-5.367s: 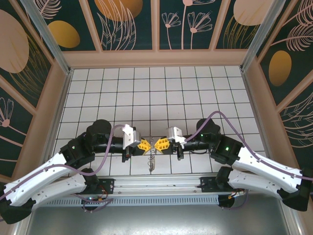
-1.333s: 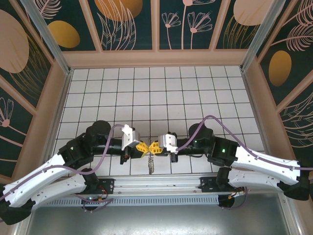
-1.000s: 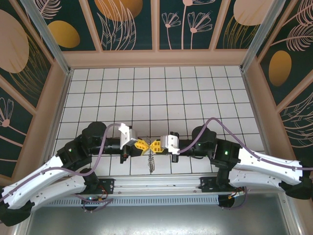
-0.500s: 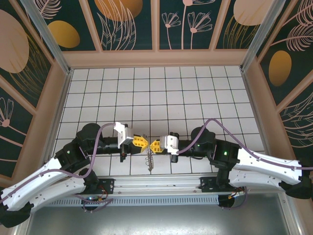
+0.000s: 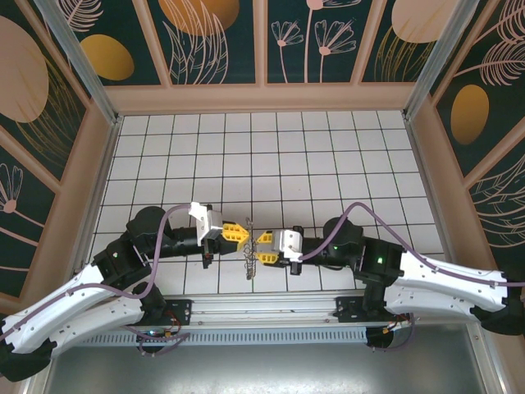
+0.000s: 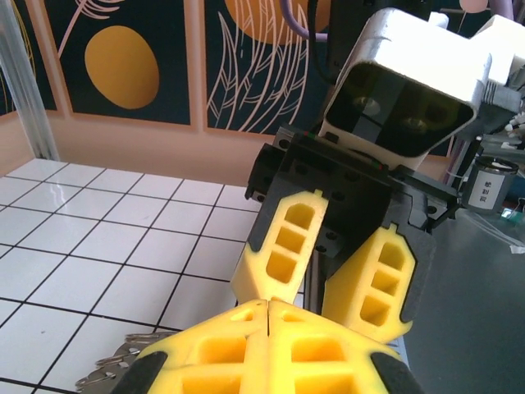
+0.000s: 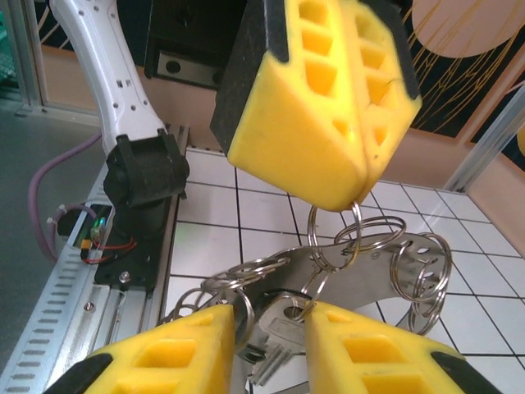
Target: Put the keys on the keyring
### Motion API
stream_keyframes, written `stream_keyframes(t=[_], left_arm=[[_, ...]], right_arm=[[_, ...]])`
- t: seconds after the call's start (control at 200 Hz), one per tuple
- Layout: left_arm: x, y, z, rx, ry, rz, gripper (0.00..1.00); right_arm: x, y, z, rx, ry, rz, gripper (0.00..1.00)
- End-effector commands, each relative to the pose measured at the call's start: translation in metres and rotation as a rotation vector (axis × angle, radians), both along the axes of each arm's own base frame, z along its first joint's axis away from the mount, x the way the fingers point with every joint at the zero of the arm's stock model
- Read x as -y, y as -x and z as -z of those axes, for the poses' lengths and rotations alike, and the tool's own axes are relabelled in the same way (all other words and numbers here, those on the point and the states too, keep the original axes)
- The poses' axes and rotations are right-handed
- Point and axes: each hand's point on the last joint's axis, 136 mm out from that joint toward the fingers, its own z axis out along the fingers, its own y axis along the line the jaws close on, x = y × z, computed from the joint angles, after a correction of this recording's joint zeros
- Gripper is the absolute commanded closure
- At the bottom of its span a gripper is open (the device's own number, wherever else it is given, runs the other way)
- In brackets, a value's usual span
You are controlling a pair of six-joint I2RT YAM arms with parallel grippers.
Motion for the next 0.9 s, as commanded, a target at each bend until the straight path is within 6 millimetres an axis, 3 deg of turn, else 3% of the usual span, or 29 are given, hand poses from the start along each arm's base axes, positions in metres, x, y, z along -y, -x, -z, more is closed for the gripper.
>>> stream_keyframes(t=[0.0,0.295,0.571,0.891], left_arm=[[0.000,-0.002,-0.019,0.048,0.055,-0.014,1.00],[-0.001,0.009,-0.019,0.083,0.075,0.042,1.00],[-0.001,0.015,-0.023,0.096,0.084,0.073,1.00],[-0.001,0.016,-0.023,0.093,0.089,0.080,1.00]], right_arm=[[0.008,0.002,-0.024,-0.002,-0.103,0.014,0.71],[0.028,-0.008,-0.054,-0.041,-0.238,0.094,0.71],[0.021,-0.034,-0.049,-0.122,-0.234,0.151,0.78],[0.020,-0.027,-0.038,-0.167,-0.198,0.052,0.82]])
